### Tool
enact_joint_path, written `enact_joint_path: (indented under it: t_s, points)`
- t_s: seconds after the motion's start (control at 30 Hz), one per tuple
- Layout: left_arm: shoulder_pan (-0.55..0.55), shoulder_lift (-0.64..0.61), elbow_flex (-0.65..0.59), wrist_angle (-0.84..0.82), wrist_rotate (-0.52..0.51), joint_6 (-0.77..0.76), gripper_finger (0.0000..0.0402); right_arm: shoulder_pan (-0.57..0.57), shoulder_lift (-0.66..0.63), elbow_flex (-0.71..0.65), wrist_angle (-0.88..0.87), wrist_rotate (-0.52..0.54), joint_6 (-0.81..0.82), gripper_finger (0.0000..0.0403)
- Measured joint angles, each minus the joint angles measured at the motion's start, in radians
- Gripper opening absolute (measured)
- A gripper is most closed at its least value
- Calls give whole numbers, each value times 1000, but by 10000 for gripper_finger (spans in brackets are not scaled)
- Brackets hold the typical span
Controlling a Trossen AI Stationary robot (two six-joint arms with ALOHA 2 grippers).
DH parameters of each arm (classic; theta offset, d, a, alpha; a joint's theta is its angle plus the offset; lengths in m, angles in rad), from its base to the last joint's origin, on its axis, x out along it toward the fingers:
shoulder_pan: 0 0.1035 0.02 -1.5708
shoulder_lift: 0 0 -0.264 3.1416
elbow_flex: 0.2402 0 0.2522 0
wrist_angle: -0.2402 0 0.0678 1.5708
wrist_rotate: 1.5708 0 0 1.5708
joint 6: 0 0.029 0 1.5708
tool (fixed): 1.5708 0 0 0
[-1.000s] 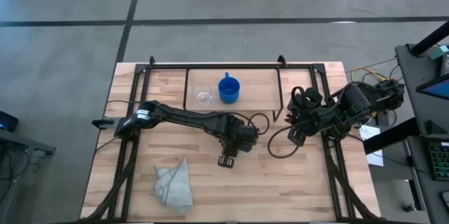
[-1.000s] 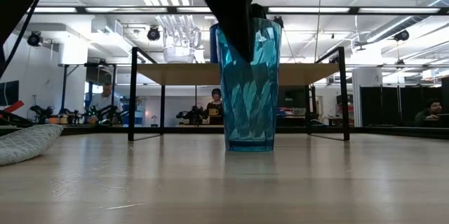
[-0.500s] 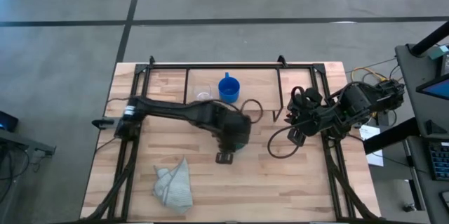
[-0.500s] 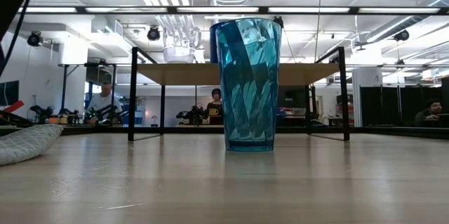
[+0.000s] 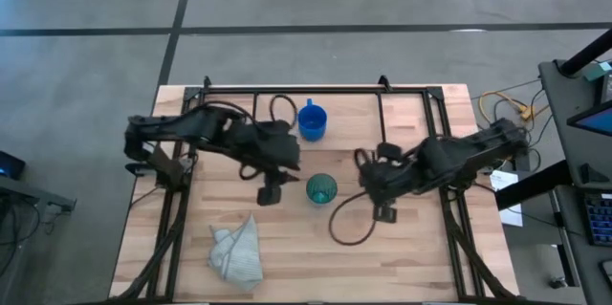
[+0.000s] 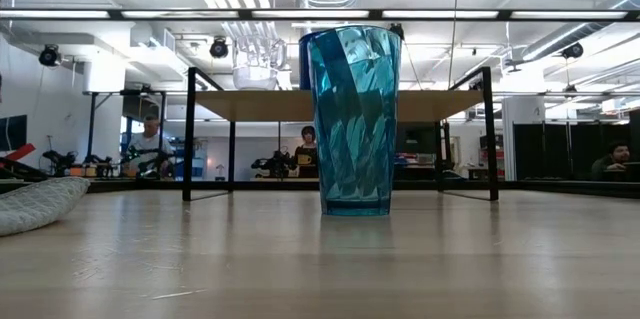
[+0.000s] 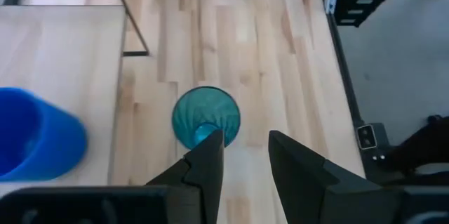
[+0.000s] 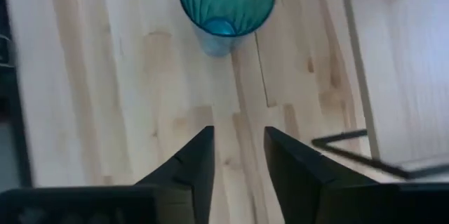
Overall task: Stack small to large cups/mugs on shelf
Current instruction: Put the blue cup on the shelf
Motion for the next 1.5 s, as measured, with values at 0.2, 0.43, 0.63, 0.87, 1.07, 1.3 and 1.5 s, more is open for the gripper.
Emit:
enact_joint_path:
  t_s: [0.2,0.43,0.63,0.87,1.07,1.3,1.5]
  points:
    - [-1,-66,-3,-12,-6,-1,100,-29,120,3,37,-7,-99,154]
    - [-1,-122,-12,-14,-6,0,100,-24,263,72,145,-8,-383,162]
    - [-1,-146,-12,-19,-6,0,100,-25,375,178,148,-7,-498,155]
    - [-1,-151,-12,-22,-5,0,100,-33,469,266,143,-8,-544,155]
    - [-2,-151,-12,-43,-4,0,100,-53,496,259,89,-7,-513,155]
    - [-2,-151,-13,-73,-3,1,100,-64,471,254,94,-8,-485,137]
    - [-2,-151,-13,-74,-2,1,100,-70,471,243,94,-83,-495,98]
